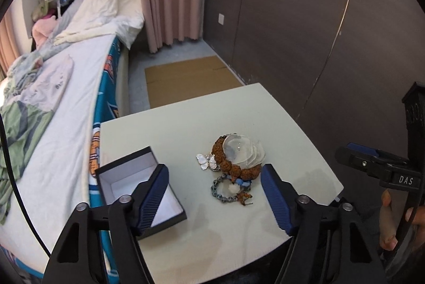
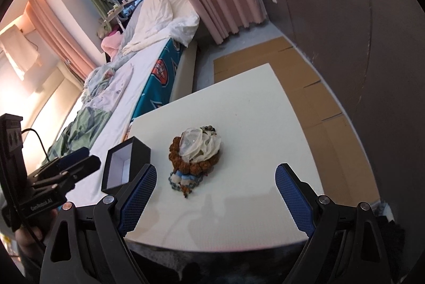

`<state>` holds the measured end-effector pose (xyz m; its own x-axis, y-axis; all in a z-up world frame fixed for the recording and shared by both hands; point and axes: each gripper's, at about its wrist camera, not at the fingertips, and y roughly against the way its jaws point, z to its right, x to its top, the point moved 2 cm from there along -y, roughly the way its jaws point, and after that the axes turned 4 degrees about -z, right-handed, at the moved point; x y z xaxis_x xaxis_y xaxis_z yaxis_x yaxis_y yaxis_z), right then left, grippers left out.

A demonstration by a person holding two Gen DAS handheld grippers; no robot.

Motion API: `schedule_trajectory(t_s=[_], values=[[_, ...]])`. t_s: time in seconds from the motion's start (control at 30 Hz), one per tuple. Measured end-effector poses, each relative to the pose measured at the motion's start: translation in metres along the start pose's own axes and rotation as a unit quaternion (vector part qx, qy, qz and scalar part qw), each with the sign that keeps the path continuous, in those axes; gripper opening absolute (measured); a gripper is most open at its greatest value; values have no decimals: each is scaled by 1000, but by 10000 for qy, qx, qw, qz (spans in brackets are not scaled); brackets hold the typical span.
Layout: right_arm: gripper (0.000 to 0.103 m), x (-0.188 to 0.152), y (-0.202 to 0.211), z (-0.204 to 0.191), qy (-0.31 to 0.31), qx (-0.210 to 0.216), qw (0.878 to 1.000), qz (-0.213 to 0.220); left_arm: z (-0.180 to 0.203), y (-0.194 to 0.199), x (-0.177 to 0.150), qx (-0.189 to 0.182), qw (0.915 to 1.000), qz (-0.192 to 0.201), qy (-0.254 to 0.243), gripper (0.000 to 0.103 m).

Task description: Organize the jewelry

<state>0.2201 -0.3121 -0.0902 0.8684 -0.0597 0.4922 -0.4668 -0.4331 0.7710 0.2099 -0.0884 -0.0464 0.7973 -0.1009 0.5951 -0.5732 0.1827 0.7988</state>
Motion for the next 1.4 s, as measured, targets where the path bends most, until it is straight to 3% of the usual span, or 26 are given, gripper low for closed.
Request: schedule_trajectory(t_s=[0.1,0.23,0.5,0.77,0.87,0.9,0.93,1.0,1.23,1.4], values=[[91,12,-17,4,-119,67,9997,-202,-1,-15,9,-53,9998,-202,-9,54],[87,26,-36,7,-280,152,9984,-458,-7,-36,20,-87,9989,-449,73,49],[70,42,-91,4,-469,328,9930,-1038,-27,-58,37,-17,9971,-686,319,47],[67,31,-141,-3,-431,473,9883,-1386,-39,-70,41,173,9950,-888,416,47],[33,24,-158,3,-520,472,9845,-1606,-37,-75,39,182,9946,-939,402,47],[16,22,-161,5,-574,489,9832,-1660,-36,-78,39,191,9944,-964,394,47],[7,22,-162,9,-624,447,9839,-1614,-34,-81,39,194,9941,-995,381,47],[5,24,-157,17,-770,528,9845,-1484,-30,-88,38,140,9938,-1039,380,47],[4,34,-133,21,-979,919,9850,-1081,-12,-113,36,10,9920,-1226,310,47],[4,42,-116,31,-1142,886,9860,-833,3,-120,34,-31,9921,-1238,202,47]])
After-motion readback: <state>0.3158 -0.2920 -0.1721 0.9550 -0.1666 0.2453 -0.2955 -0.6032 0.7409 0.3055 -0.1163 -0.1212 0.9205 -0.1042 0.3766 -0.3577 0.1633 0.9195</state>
